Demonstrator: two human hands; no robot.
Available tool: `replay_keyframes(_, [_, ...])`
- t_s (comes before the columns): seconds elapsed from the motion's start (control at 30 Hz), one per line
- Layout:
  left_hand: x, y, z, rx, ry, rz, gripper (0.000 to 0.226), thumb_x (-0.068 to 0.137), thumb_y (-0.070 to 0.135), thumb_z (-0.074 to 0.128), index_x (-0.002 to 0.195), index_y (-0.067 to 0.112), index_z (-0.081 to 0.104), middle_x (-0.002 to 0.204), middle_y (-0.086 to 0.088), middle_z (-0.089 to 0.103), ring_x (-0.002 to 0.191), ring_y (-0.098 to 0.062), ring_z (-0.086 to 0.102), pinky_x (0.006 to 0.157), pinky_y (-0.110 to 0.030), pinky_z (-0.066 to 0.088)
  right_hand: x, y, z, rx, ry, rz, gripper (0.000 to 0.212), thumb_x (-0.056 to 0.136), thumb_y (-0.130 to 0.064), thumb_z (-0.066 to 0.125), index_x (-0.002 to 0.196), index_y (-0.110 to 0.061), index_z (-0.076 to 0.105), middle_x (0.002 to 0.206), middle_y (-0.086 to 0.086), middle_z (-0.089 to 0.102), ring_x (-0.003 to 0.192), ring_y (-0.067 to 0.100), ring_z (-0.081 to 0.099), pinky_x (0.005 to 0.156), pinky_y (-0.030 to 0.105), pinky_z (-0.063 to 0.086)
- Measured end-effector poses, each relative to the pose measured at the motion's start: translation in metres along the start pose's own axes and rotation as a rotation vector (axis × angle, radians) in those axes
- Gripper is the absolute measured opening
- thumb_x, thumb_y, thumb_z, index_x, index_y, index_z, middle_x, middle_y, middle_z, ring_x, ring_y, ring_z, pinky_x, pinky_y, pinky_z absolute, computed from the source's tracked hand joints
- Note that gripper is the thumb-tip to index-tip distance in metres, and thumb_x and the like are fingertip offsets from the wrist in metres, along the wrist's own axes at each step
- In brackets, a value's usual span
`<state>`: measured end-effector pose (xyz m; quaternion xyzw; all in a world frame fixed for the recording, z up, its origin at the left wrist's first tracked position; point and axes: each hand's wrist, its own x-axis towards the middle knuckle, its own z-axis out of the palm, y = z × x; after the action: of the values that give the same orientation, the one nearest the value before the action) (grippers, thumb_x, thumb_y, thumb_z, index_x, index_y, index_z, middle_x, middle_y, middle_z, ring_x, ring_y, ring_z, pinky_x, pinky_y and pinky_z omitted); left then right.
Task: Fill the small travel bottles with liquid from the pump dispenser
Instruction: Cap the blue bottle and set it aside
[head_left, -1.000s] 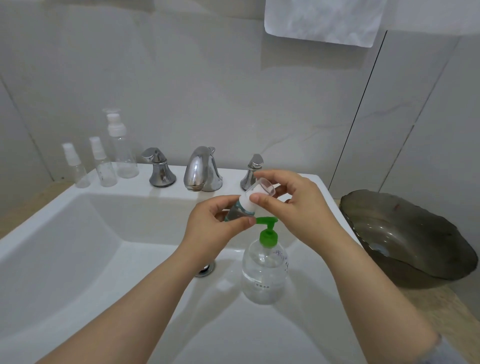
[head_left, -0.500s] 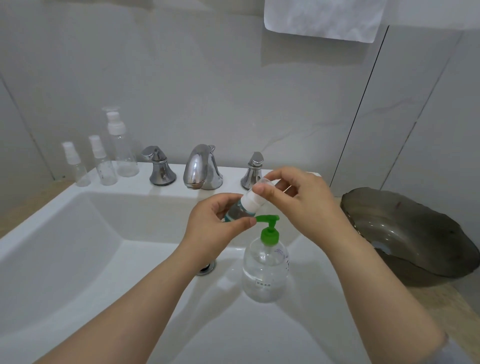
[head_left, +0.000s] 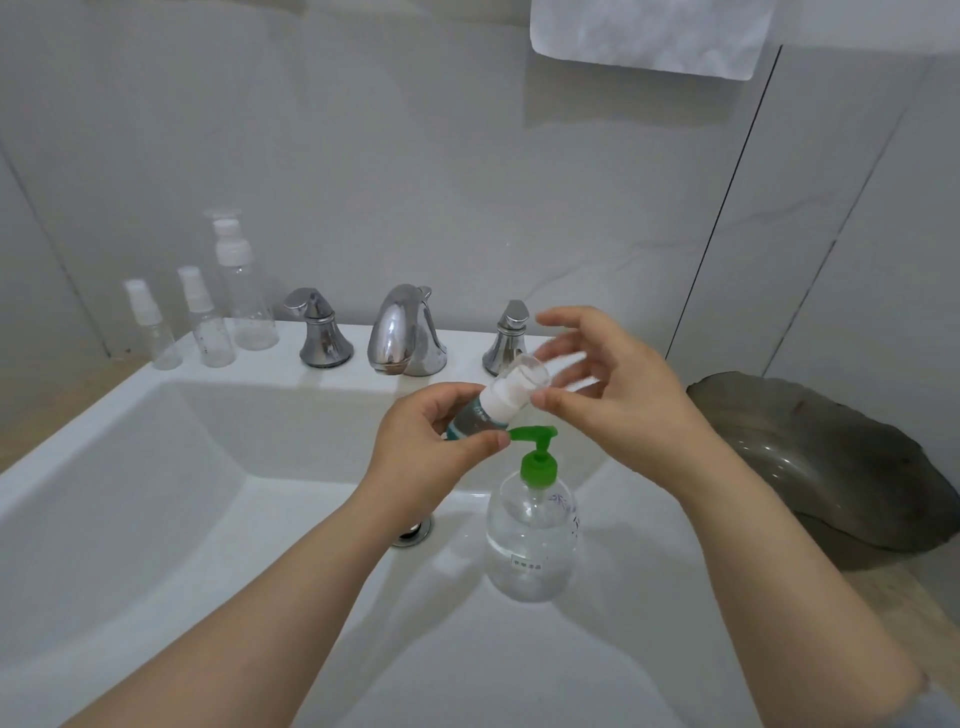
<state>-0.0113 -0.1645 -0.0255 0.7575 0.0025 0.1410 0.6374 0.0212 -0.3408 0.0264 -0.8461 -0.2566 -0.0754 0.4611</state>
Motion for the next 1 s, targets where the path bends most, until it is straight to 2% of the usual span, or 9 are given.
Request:
replay_keyframes(0.07, [0.000, 0.000, -0.001, -0.014, 0.003, 0.006, 0.034, 0.071, 0.005, 0.079, 0.098, 0.023, 0.071, 0.092, 0.000, 0.074, 0.088, -0.017, 0.069, 0.082, -0.029, 0.055, 0.001, 0.001, 0.003, -0.096, 0.032, 0.053, 0.042, 0.078, -0.047, 0.073, 0.114, -0.036, 0.055, 0.076, -0.005, 0.068, 0.064, 0.007, 0.064, 0.068, 0.032, 0.054])
replay_keyframes(0.13, [0.001, 0.000, -0.002, -0.012, 0.004, 0.006, 0.035, 0.070, 0.004, 0.079, 0.099, 0.021, 0.071, 0.093, 0.000, 0.074, 0.089, -0.017, 0.070, 0.083, -0.029, 0.056, 0.000, 0.001, 0.001, -0.129, 0.010, 0.097, 0.054, 0.069, -0.057, 0.075, 0.116, -0.039, 0.054, 0.077, -0.006, 0.067, 0.068, 0.003, 0.063, 0.069, 0.030, 0.054])
replay_keyframes(0.23, [0.001, -0.002, 0.000, 0.015, 0.002, 0.002, 0.037, 0.069, 0.005, 0.081, 0.100, 0.021, 0.070, 0.093, 0.002, 0.074, 0.086, -0.013, 0.069, 0.080, -0.025, 0.055, 0.000, -0.001, 0.000, -0.001, -0.044, -0.015, 0.056, 0.076, -0.023, 0.080, 0.124, -0.040, 0.055, 0.110, -0.016, 0.063, 0.100, -0.004, 0.058, 0.078, 0.020, 0.054])
replay_keyframes(0.3, [0.001, -0.002, 0.001, 0.047, 0.001, 0.012, 0.039, 0.069, 0.006, 0.081, 0.102, 0.021, 0.070, 0.094, 0.003, 0.073, 0.084, -0.010, 0.068, 0.078, -0.024, 0.055, 0.000, -0.002, 0.005, 0.007, -0.051, -0.065, 0.046, 0.081, -0.009, 0.074, 0.119, -0.033, 0.064, 0.110, -0.016, 0.065, 0.103, -0.002, 0.059, 0.079, 0.023, 0.055])
replay_keyframes(0.4, [0.003, -0.004, 0.000, 0.059, 0.011, 0.022, 0.040, 0.069, 0.005, 0.081, 0.104, 0.020, 0.070, 0.095, 0.003, 0.073, 0.083, -0.010, 0.067, 0.079, -0.026, 0.054, 0.001, 0.000, 0.009, -0.077, -0.023, -0.064, 0.027, 0.082, -0.016, 0.072, 0.106, -0.028, 0.070, 0.097, -0.019, 0.065, 0.092, -0.002, 0.059, 0.076, 0.022, 0.055])
replay_keyframes(0.57, [0.002, -0.004, 0.001, 0.044, 0.066, 0.040, 0.047, 0.067, 0.010, 0.083, 0.109, 0.023, 0.066, 0.101, 0.007, 0.071, 0.092, -0.010, 0.067, 0.082, -0.024, 0.053, 0.004, 0.005, 0.007, -0.059, 0.030, -0.033, 0.018, 0.084, -0.026, 0.071, 0.101, -0.029, 0.067, 0.091, -0.020, 0.063, 0.077, 0.003, 0.059, 0.072, 0.023, 0.052])
replay_keyframes(0.67, [0.005, 0.000, -0.004, -0.080, 0.113, 0.001, 0.046, 0.063, 0.015, 0.085, 0.105, 0.017, 0.068, 0.100, 0.000, 0.073, 0.090, -0.014, 0.070, 0.083, -0.030, 0.056, 0.004, 0.009, 0.004, 0.055, 0.053, 0.013, 0.021, 0.085, -0.028, 0.070, 0.105, -0.031, 0.065, 0.094, -0.013, 0.064, 0.077, 0.008, 0.063, 0.076, 0.031, 0.056])
replay_keyframes(0.77, [0.004, 0.005, -0.006, -0.250, 0.039, -0.053, 0.052, 0.058, 0.021, 0.081, 0.106, 0.008, 0.068, 0.098, -0.010, 0.073, 0.090, -0.022, 0.071, 0.084, -0.037, 0.057, 0.003, 0.007, 0.002, 0.108, -0.041, 0.019, 0.032, 0.079, -0.023, 0.077, 0.106, -0.034, 0.063, 0.098, -0.012, 0.065, 0.085, 0.007, 0.066, 0.078, 0.030, 0.057])
replay_keyframes(1.0, [0.002, 0.010, -0.007, -0.363, -0.078, -0.077, 0.043, 0.064, 0.019, 0.073, 0.104, 0.004, 0.069, 0.098, -0.012, 0.072, 0.087, -0.020, 0.069, 0.075, -0.029, 0.058, 0.003, 0.008, 0.001, 0.261, -0.069, 0.022, 0.026, 0.080, -0.013, 0.077, 0.098, -0.020, 0.060, 0.088, -0.003, 0.071, 0.078, 0.014, 0.065, 0.079, 0.038, 0.057])
